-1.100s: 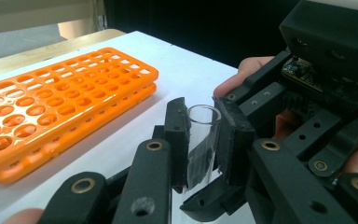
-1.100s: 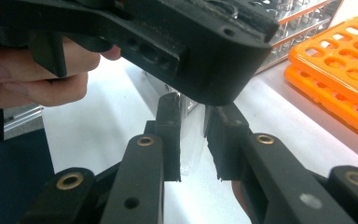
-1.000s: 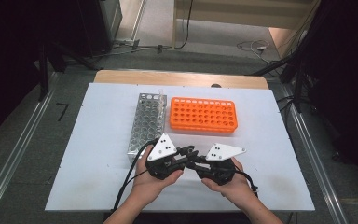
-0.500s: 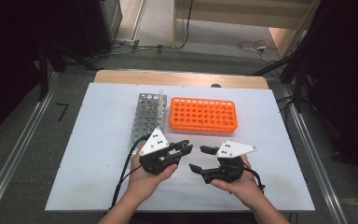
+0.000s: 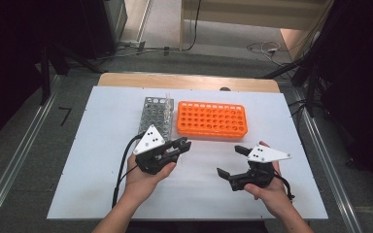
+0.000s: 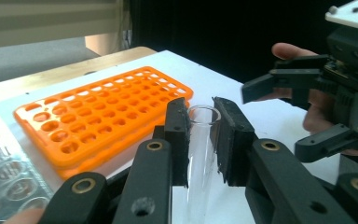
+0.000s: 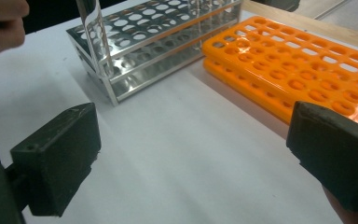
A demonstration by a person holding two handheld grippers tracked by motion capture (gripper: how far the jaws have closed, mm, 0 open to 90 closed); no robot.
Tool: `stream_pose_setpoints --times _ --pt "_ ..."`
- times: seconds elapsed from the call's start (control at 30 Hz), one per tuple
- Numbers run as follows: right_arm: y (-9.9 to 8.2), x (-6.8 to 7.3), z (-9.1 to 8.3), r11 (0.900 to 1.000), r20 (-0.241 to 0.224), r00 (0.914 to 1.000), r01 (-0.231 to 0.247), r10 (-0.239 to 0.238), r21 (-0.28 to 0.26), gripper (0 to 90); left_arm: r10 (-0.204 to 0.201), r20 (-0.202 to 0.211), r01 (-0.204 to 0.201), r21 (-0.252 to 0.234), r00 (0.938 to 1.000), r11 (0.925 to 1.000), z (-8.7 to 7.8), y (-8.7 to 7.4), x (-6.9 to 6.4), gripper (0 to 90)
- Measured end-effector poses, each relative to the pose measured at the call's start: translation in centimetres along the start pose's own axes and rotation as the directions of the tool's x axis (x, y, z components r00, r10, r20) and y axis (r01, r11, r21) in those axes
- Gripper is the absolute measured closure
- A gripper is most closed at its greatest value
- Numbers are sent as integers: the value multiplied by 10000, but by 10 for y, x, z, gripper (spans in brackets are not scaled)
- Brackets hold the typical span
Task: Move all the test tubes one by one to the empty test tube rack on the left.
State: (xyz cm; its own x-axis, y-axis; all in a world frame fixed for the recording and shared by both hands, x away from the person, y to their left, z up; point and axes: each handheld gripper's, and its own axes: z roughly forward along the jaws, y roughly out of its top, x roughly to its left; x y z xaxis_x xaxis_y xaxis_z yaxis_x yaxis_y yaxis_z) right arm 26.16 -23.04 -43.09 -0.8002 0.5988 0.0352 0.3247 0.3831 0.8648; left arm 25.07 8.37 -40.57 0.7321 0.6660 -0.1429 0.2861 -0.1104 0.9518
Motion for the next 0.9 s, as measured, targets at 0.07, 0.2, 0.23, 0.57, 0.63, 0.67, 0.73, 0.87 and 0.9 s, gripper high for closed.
stream_pose_setpoints --times 0.07,0.2,0.23,0.57,0.63,0.67,0.73,0.87,0.9 --pt "-3 -3 -5 10000 124 9999 -78 78 -6 17 -25 -87 24 -54 10000 10000 -2 2 3 759" --pt "-10 -12 -15 9998 406 9990 -207 208 -44 17 -71 -271 66 -201 9996 9998 -3 8 10 759" --pt "-12 -14 -18 9996 465 9985 -273 275 -48 17 -35 -307 29 -182 9995 9998 -3 9 11 759" --pt "-26 -32 -41 9984 994 9935 -538 553 -175 18 -143 -712 112 -435 9974 9990 -4 25 29 759" --pt "-29 -35 -45 9981 1105 9920 -590 604 -154 18 -151 -810 111 -501 9966 9987 -3 29 34 759" --pt "-31 -37 -47 9979 1158 9912 -629 643 -158 18 -134 -845 92 -499 9963 9987 -3 30 36 759" --pt "-34 -40 -50 9974 1238 9897 -700 714 -157 18 -168 -938 117 -543 9954 9985 -2 33 40 759" --pt "-39 -46 -55 9965 1333 9875 -826 840 -163 17 -102 -1183 39 -533 9929 9986 0 38 49 759" --pt "-40 -47 -56 9963 1362 9870 -842 854 -146 18 -99 -1255 29 -555 9920 9985 1 38 52 759"
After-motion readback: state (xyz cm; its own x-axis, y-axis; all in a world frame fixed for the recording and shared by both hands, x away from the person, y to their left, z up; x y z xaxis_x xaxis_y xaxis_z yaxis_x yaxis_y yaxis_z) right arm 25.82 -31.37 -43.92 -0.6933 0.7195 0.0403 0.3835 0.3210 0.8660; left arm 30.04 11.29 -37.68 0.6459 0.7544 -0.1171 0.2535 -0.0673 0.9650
